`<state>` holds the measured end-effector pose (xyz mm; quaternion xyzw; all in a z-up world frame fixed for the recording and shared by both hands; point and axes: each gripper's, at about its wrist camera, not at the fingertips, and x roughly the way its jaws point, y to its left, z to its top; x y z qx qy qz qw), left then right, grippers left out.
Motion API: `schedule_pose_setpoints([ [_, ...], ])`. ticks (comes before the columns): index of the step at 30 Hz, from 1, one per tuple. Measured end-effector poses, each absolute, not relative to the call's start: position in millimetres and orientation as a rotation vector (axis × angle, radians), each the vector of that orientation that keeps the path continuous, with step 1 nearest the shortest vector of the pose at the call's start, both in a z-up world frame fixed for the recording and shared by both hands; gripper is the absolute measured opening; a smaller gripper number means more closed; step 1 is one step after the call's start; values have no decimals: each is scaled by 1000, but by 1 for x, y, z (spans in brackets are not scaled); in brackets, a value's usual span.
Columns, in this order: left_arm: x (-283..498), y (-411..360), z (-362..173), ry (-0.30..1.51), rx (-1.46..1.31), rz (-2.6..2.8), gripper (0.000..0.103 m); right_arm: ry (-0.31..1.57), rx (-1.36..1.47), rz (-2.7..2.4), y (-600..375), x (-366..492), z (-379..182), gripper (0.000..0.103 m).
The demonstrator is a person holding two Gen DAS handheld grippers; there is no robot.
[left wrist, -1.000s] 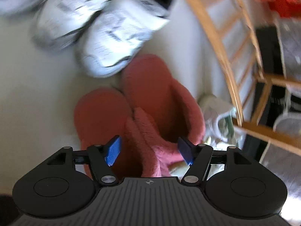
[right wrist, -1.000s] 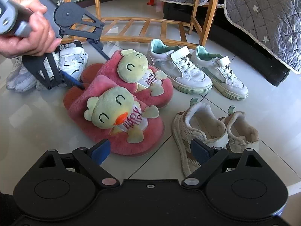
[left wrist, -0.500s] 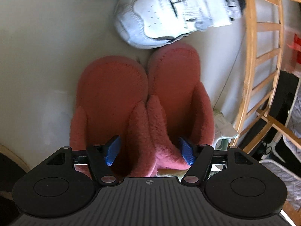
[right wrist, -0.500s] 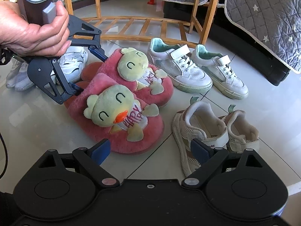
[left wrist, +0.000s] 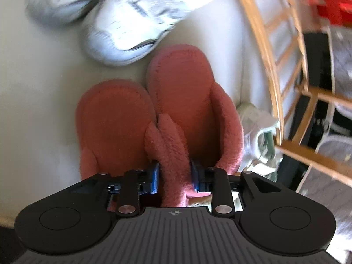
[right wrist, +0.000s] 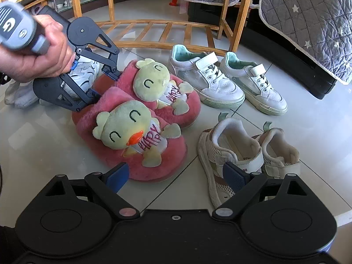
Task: Organize scattered shoes
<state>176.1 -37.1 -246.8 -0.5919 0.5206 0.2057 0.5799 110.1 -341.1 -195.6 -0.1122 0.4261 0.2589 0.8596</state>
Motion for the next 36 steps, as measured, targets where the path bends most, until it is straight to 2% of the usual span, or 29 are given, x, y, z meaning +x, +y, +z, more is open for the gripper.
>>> schedule_pose_setpoints([
  [11,203,-47,-224,1296,-914,258,25,897,-221,531,-345,111,-196,94],
  [17,207,-79,-203,1269,-645,127,25,898,-218,526,-345,113,-196,94],
  [25,243,-83,-206,1271,-498,90,22,899,-216,518,-348,111,-195,94],
  [28,251,-83,-201,1264,-402,66,17,903,-214,510,-350,111,-196,94],
  [29,252,-84,-198,1246,-353,60,2,903,-212,507,-351,112,-196,94],
  [32,261,-84,-195,1229,-215,65,0,899,-207,506,-352,113,-194,94],
  [36,263,-53,-206,1342,-371,51,1,893,-200,505,-354,114,-193,94],
])
